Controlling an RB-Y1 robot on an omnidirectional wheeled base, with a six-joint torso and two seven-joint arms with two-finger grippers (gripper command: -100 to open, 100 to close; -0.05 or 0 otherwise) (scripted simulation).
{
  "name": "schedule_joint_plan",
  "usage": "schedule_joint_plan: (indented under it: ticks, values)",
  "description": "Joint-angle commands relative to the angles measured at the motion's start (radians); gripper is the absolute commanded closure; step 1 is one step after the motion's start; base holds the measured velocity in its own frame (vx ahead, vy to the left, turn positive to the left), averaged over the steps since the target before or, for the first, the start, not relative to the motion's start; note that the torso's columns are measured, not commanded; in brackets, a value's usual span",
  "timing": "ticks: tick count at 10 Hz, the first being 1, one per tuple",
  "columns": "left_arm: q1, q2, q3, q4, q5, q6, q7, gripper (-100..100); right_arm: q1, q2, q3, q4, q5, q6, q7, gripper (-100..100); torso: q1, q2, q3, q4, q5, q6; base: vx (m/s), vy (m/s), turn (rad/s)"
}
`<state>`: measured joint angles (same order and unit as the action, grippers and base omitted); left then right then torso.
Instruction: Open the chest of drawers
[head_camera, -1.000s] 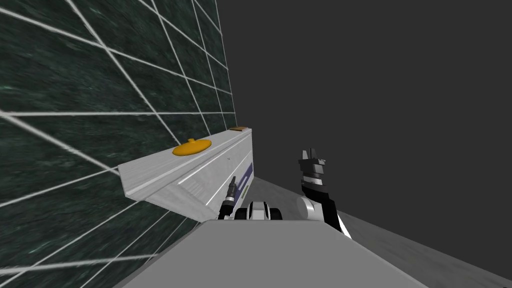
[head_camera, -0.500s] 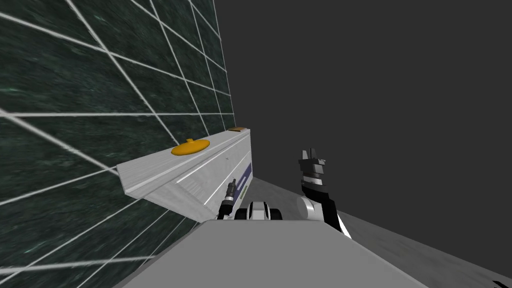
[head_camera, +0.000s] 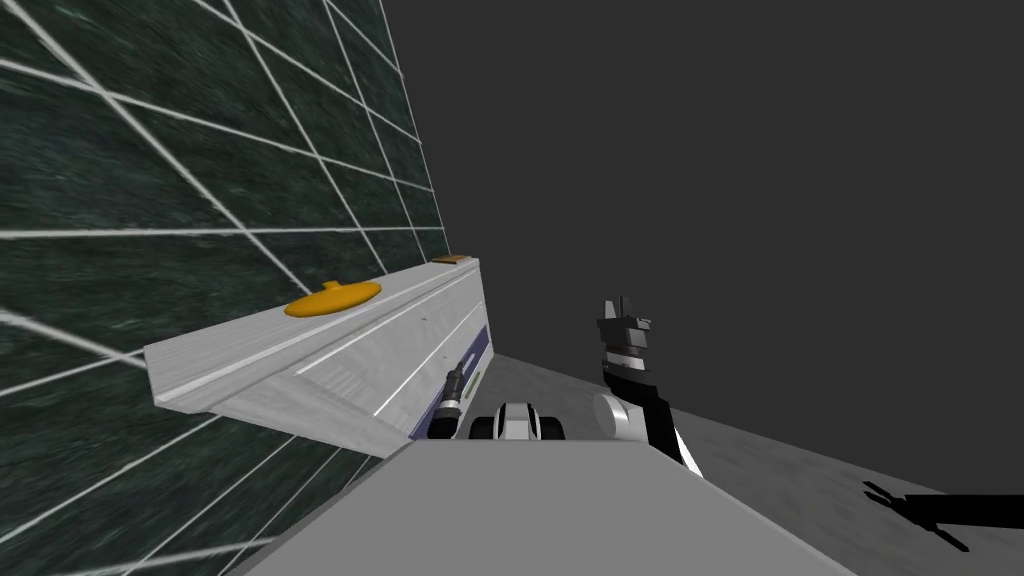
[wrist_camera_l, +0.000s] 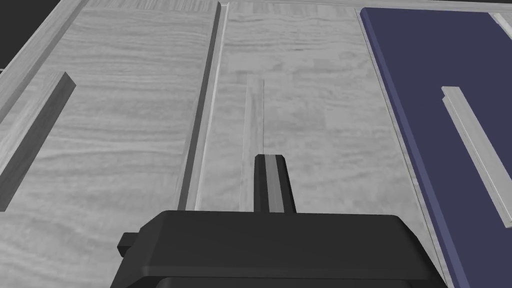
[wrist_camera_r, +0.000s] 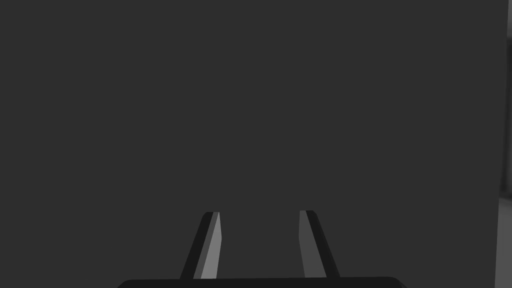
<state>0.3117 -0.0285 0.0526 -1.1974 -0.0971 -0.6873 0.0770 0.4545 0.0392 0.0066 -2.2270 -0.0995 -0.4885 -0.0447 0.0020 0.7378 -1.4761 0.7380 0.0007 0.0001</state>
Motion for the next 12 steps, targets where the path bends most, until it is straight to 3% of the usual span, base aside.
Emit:
schedule_joint_plan:
  ticks: [1, 4, 8, 11, 12]
  values:
    - [0.001, 0.041, 0.002, -0.002, -0.002, 0.002, 0.003, -100, 0.0, 0.0, 0.0, 0.0, 0.0, 0.0, 0.0, 0, 0.003, -0.001, 0.0, 0.0, 0.0, 0.0, -0.002, -0.012, 0.004]
    - [0.0, 0.118, 0.002, -0.002, -0.002, 0.005, 0.005, -100, 0.0, 0.0, 0.0, 0.0, 0.0, 0.0, 0.0, 0, 0.0, 0.0, 0.0, 0.0, 0.0, 0.0, 0.003, 0.019, -0.005]
    - [-0.005, 0.191, -0.001, 0.002, -0.002, 0.017, 0.009, -100, 0.0, 0.0, 0.0, 0.0, 0.0, 0.0, 0.0, 0, -0.002, 0.0, 0.0, 0.0, -0.001, 0.0, -0.001, 0.031, -0.008]
    - [-0.014, 0.184, -0.009, -0.017, -0.003, 0.045, 0.026, -100, 0.0, -0.001, -0.001, 0.0, 0.0, 0.0, 0.0, 0, 0.004, 0.001, 0.0, 0.0, 0.001, 0.0, -0.007, 0.161, -0.041]
    - [-0.015, 0.153, -0.011, -0.028, -0.004, 0.048, 0.03, -100, 0.0, -0.001, -0.001, 0.0, 0.0, 0.0, 0.0, 0, 0.002, 0.0, 0.001, 0.0, 0.0, -0.001, -0.021, 0.13, -0.05]
